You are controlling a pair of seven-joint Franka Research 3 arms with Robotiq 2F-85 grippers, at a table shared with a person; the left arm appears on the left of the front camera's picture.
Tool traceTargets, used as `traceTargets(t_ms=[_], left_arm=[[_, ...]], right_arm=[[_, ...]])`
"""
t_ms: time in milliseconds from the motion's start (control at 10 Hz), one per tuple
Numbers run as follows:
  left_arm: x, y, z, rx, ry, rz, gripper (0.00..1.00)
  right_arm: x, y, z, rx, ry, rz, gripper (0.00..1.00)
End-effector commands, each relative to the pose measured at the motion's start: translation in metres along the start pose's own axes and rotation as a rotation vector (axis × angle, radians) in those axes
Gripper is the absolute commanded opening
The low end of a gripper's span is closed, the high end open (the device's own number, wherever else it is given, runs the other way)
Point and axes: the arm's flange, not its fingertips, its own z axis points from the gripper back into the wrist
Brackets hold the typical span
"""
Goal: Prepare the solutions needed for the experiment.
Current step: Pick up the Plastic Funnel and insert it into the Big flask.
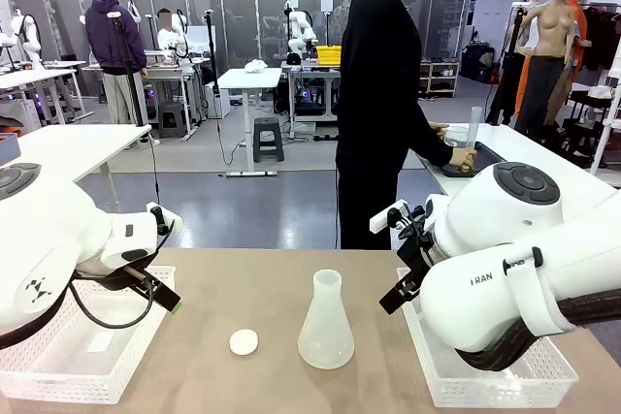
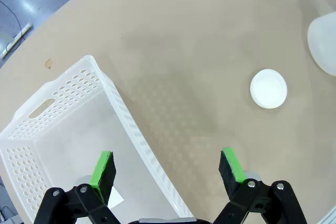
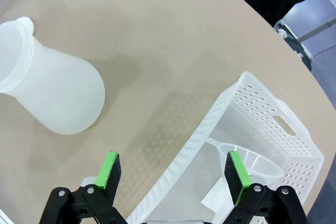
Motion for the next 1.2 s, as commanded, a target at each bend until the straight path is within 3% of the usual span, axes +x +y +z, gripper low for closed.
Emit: traceTargets(t_ms=[0,200,300,400,500,600,800,1100], left_arm=[[0.0,0.0,0.0,0.0,0.0,0.001,1.0],[0.005,0.003,0.011,-0.035,0.004,-0.035,1.0],[0.012,0.011,0.029,-0.17,-0.045,-0.012,1.0],[0.017,0.017,0.039,-0.213,-0.076,0.007,1.0],[0.02,0.021,0.048,-0.284,-0.094,0.02,1.0],[0.021,0.021,0.053,-0.213,-0.076,0.013,1.0],[0.024,0.0,0.052,-0.226,-0.105,0.021,1.0],[0.024,0.0,0.052,-0.226,-0.105,0.021,1.0]], right_arm=[[0.0,0.0,0.0,0.0,0.0,-0.002,1.0],[0.0,0.0,0.0,0.0,0.0,0.0,1.0],[0.005,-0.009,0.015,0.074,-0.068,-0.105,1.0],[0.009,-0.019,0.027,0.091,-0.087,-0.196,1.0],[0.01,-0.024,0.036,0.186,-0.122,-0.246,1.0],[0.01,-0.028,0.042,0.149,-0.104,-0.304,1.0],[0.017,-0.011,0.037,0.129,-0.094,-0.263,1.0],[0.017,-0.011,0.037,0.129,-0.094,-0.263,1.0]])
